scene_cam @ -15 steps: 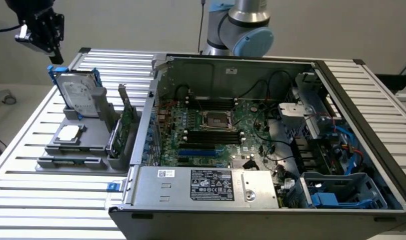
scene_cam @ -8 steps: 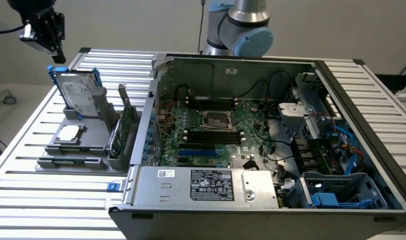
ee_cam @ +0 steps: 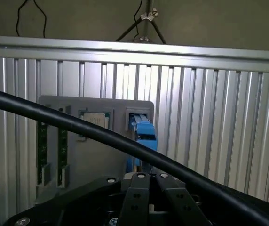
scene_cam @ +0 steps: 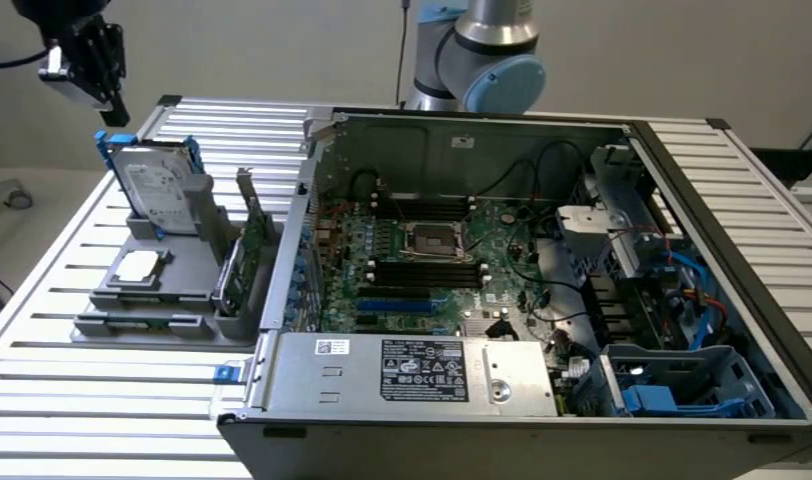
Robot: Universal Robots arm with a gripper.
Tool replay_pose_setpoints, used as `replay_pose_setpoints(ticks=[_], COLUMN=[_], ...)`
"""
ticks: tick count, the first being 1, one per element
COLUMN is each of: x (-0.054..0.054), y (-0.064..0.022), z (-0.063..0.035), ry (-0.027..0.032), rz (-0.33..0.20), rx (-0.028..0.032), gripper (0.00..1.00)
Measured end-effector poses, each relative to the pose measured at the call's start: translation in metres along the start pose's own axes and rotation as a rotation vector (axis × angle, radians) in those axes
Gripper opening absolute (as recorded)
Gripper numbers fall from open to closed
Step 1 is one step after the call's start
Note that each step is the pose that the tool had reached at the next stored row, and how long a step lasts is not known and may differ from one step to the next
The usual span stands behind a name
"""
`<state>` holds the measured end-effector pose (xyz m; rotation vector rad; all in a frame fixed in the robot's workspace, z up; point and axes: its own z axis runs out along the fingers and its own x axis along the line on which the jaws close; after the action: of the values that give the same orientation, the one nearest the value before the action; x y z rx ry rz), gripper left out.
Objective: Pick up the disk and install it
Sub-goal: 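Pick up the disk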
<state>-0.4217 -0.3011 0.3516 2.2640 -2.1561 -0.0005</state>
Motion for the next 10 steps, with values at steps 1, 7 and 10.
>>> replay_pose_setpoints(ticks=[1, 7, 10], x=[-0.0001, -0.0002, -0.0003], y=[0.0008, 0.0039, 0.0040], z=[0.0001, 0.0021, 0.0066], ry=[0.0000, 0.0001, 0.0003], rz=[-0.003, -0.014, -0.024], rx=[0.0001, 0.0004, 0.0003], gripper=[0.17, 0.42, 0.54])
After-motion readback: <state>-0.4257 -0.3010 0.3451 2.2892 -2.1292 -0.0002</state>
